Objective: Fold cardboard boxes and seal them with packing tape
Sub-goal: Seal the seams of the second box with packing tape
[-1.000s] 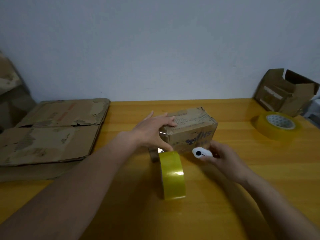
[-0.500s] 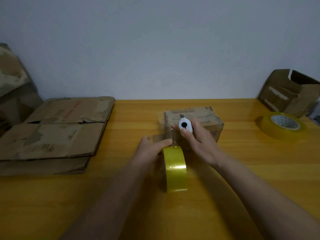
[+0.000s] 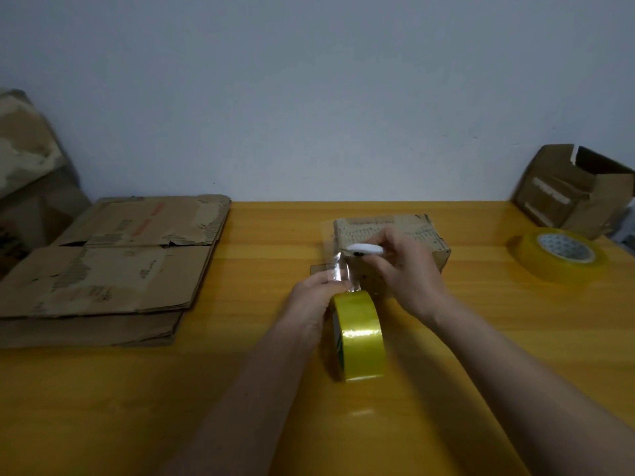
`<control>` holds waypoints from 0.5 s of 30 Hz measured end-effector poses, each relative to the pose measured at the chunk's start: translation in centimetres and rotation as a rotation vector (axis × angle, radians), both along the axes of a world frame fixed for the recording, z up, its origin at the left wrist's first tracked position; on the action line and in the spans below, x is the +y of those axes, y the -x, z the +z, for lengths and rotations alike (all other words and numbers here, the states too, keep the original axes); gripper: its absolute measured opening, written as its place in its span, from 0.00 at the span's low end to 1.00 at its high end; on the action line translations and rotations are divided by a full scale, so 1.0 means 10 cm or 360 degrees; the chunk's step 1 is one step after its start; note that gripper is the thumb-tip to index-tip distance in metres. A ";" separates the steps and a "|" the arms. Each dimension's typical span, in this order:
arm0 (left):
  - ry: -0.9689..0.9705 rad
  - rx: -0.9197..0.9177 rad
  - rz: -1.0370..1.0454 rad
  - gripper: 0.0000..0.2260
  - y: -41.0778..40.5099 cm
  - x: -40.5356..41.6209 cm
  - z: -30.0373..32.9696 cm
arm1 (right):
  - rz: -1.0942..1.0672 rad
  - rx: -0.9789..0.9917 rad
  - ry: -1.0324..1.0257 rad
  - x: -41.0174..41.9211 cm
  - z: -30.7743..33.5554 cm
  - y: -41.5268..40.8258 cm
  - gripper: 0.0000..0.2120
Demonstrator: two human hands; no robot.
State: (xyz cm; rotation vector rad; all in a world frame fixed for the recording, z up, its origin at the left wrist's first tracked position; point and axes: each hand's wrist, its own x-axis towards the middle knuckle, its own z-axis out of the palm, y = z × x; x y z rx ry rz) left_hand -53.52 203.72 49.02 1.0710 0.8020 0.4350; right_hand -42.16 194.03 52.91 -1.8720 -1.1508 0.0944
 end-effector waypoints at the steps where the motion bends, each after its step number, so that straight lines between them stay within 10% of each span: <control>1: 0.0000 -0.0011 0.0011 0.08 0.00 0.00 -0.01 | -0.0030 -0.0136 0.0015 -0.04 0.00 0.00 0.04; 15: -0.0011 -0.0045 0.0093 0.18 -0.12 0.02 -0.07 | -0.0010 -0.0972 0.0470 -0.10 -0.06 0.04 0.14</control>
